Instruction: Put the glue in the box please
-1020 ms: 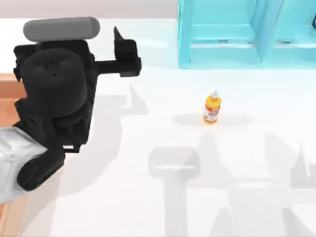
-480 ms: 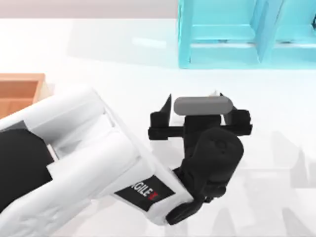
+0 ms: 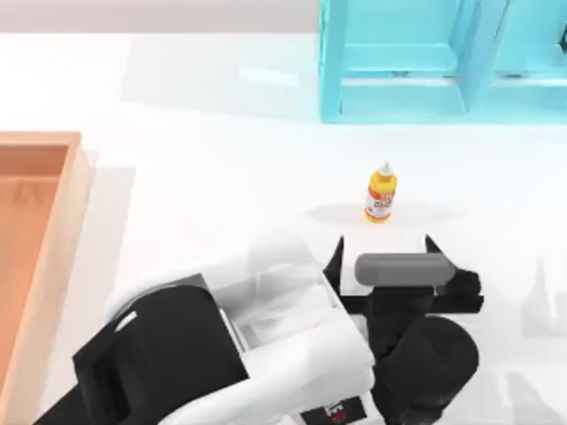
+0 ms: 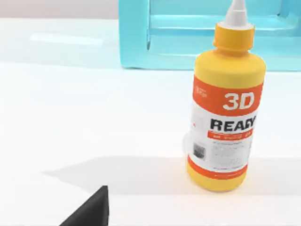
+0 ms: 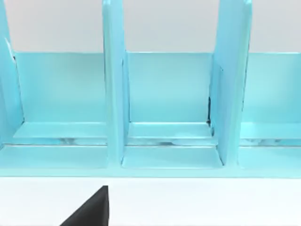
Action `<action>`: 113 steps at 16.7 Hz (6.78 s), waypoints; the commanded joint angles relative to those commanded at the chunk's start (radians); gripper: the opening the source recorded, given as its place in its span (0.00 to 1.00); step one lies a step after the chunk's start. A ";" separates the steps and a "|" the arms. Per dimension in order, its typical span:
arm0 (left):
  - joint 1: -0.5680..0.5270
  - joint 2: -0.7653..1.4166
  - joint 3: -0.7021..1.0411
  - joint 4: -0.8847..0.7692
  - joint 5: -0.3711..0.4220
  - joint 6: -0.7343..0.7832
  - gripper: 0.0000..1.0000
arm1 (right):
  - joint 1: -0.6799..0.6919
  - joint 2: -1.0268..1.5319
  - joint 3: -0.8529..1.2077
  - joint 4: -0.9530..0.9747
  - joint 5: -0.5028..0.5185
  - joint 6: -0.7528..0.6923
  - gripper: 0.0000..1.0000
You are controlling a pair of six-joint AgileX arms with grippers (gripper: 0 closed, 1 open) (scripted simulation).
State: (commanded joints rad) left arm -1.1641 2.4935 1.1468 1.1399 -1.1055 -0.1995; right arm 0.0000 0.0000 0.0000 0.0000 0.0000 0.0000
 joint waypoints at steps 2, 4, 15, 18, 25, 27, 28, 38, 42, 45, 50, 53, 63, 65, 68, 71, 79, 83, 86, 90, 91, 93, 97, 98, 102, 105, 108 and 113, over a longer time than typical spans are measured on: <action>0.000 0.000 0.000 0.000 0.000 0.000 1.00 | 0.000 0.000 0.000 0.000 0.000 0.000 1.00; 0.005 -0.002 -0.004 -0.003 0.002 0.001 1.00 | 0.000 0.000 0.000 0.000 0.000 0.000 1.00; 0.184 0.135 0.267 -0.081 0.183 0.061 1.00 | 0.000 0.000 0.000 0.000 0.000 0.000 1.00; 0.193 0.140 0.278 -0.085 0.191 0.064 1.00 | 0.000 0.000 0.000 0.000 0.000 0.000 1.00; 0.193 0.140 0.278 -0.085 0.191 0.064 0.62 | 0.000 0.000 0.000 0.000 0.000 0.000 1.00; 0.193 0.140 0.278 -0.085 0.191 0.064 0.47 | 0.000 0.000 0.000 0.000 0.000 0.000 1.00; 0.193 0.140 0.278 -0.085 0.191 0.064 0.40 | 0.000 0.000 0.000 0.000 0.000 0.000 1.00; 0.193 0.140 0.278 -0.085 0.191 0.064 0.00 | 0.000 0.000 0.000 0.000 0.000 0.000 1.00; 0.190 0.139 0.278 -0.085 0.191 0.064 0.00 | 0.000 0.000 0.000 0.000 0.000 0.000 1.00; 0.192 0.100 0.268 -0.120 0.193 0.065 0.00 | 0.000 0.000 0.000 0.000 0.000 0.000 1.00; 0.193 -0.034 0.249 -0.225 0.191 0.068 0.00 | 0.000 0.000 0.000 0.000 0.000 0.000 1.00; 0.193 -0.127 0.237 -0.303 0.190 0.069 0.00 | 0.000 0.000 0.000 0.000 0.000 0.000 1.00; 0.211 -0.215 0.201 -0.362 0.238 0.041 0.00 | 0.000 0.000 0.000 0.000 0.000 0.000 1.00; 0.244 -0.293 0.154 -0.416 0.302 0.007 0.00 | 0.000 0.000 0.000 0.000 0.000 0.000 1.00; 0.322 -0.418 0.065 -0.527 0.441 -0.070 0.00 | 0.000 0.000 0.000 0.000 0.000 0.000 1.00; 0.438 -0.534 -0.029 -0.678 0.633 -0.202 0.00 | 0.000 0.000 0.000 0.000 0.000 0.000 1.00; 0.922 -0.745 -0.140 -1.244 1.324 -0.840 0.00 | 0.000 0.000 0.000 0.000 0.000 0.000 1.00; 1.215 -0.799 -0.100 -1.598 1.680 -1.295 0.00 | 0.000 0.000 0.000 0.000 0.000 0.000 1.00; 1.433 -0.775 -0.086 -1.884 1.906 -1.662 0.00 | 0.000 0.000 0.000 0.000 0.000 0.000 1.00; 1.685 -0.673 -0.077 -2.257 2.137 -2.149 0.00 | 0.000 0.000 0.000 0.000 0.000 0.000 1.00; 1.741 -0.642 -0.072 -2.343 2.183 -2.264 0.00 | 0.000 0.000 0.000 0.000 0.000 0.000 1.00; 1.841 -0.573 -0.057 -2.500 2.259 -2.478 0.00 | 0.000 0.000 0.000 0.000 0.000 0.000 1.00; 1.997 -0.429 -0.010 -2.747 2.368 -2.832 0.00 | 0.000 0.000 0.000 0.000 0.000 0.000 1.00; 2.027 -0.394 0.004 -2.793 2.387 -2.903 0.00 | 0.000 0.000 0.000 0.000 0.000 0.000 1.00; 2.111 -0.264 0.054 -2.922 2.445 -3.122 0.00 | 0.000 0.000 0.000 0.000 0.000 0.000 1.00; 2.133 -0.214 0.072 -2.955 2.466 -3.189 0.00 | 0.000 0.000 0.000 0.000 0.000 0.000 1.00; 2.135 -0.209 0.074 -2.957 2.468 -3.195 0.00 | 0.000 0.000 0.000 0.000 0.000 0.000 1.00; 2.133 -0.213 0.074 -2.944 2.473 -3.204 0.00 | 0.000 0.000 0.000 0.000 0.000 0.000 1.00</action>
State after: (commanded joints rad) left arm 0.9690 2.2804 1.2206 -1.8042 1.3680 -3.4039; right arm 0.0000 0.0000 0.0000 0.0000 0.0000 0.0000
